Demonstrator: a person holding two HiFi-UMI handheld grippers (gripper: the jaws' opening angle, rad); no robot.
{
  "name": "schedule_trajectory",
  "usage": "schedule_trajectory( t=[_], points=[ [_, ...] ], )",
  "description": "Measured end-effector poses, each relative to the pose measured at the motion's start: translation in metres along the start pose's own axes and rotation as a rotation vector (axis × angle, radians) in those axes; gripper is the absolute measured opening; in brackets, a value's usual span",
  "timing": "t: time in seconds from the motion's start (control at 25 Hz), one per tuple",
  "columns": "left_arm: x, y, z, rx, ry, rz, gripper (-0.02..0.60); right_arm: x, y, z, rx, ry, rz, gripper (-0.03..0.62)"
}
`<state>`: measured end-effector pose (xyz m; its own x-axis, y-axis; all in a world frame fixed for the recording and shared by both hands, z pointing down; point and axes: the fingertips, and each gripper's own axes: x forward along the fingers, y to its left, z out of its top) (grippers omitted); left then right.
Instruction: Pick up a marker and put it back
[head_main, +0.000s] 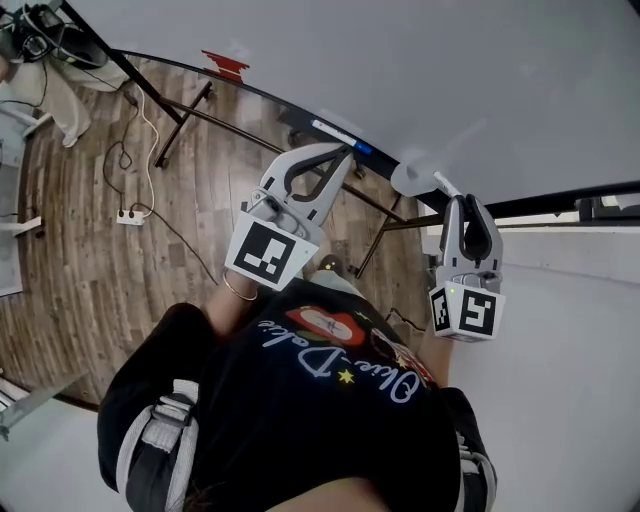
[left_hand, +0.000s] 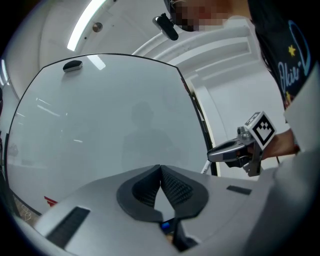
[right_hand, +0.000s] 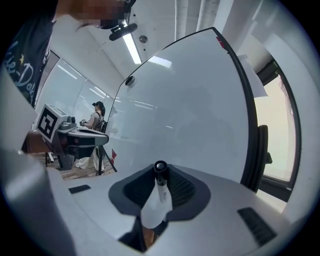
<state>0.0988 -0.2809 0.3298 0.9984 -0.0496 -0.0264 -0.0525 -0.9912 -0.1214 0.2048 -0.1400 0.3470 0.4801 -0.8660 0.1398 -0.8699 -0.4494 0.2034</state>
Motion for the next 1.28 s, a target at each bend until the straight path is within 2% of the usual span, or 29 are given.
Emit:
schedule_trajectory(
  t=[0.28, 0.48, 0.76, 1.28],
  points=[
    [0.013, -0.006, -0.006, -0.001, 0.011, -0.04, 0.003, -0.011, -0.008, 0.005, 0.012, 0.003, -0.013, 0.072],
    [0.021, -0.011, -0.004, 0.026, 0.01, -0.075, 0.003, -0.017, -0.014, 0.011, 0.011, 0.0, -0.025, 0.071],
    [0.023, -0.005, -0.005, -0.008, 0.01, -0.054, 0.003, -0.017, -0.015, 0.018, 0.044, -0.032, -0.025, 0.071],
    [0.016, -0.008, -0.001, -0.003, 0.008, -0.064, 0.004, -0.026, -0.009, 0.026, 0.067, -0.059, -0.027, 0.072]
  ],
)
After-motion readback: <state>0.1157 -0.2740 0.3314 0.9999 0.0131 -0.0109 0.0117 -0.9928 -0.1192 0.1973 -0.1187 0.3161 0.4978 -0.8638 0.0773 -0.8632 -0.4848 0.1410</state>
